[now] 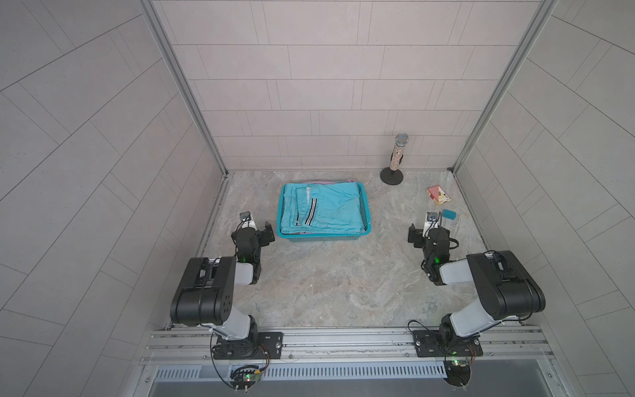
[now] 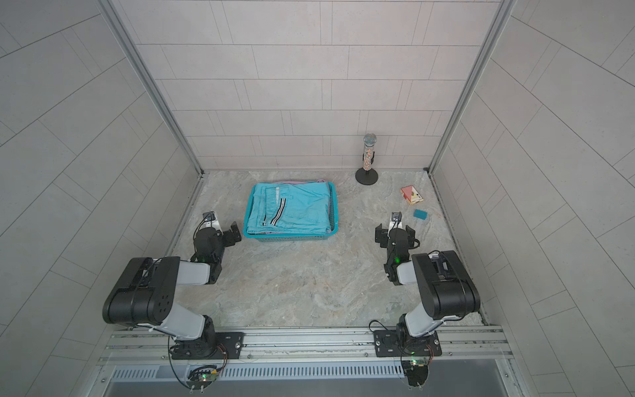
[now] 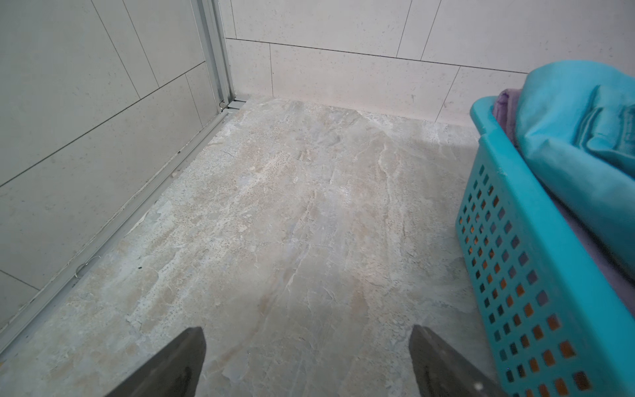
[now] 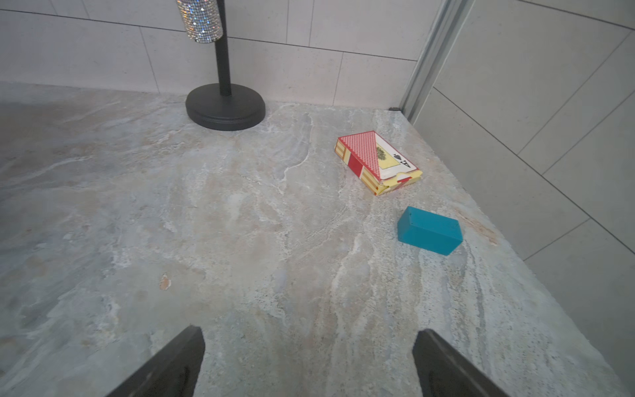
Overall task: Put the folded long pants in the basket
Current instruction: Reset both arms
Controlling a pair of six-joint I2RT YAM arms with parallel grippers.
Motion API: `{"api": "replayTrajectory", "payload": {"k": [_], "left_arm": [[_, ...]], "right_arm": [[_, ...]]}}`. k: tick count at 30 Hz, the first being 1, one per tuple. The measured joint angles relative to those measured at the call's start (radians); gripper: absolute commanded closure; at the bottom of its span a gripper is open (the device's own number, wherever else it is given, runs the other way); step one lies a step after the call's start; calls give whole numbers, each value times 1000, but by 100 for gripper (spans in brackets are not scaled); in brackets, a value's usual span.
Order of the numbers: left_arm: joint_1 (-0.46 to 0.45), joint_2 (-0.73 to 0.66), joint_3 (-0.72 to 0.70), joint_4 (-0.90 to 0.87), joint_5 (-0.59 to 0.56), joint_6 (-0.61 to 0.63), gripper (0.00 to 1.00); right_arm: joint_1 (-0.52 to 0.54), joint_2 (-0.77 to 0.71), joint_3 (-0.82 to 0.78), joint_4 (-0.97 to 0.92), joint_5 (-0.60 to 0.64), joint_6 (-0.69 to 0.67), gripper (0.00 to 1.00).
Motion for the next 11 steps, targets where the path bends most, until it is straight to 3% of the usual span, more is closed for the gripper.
{"api": "replayTrajectory", "payload": {"k": [11], "left_arm": [[0,0,0,0,1,0,0]], "right_arm": [[-15,-1,42,-27,-52,-2,0]]}}
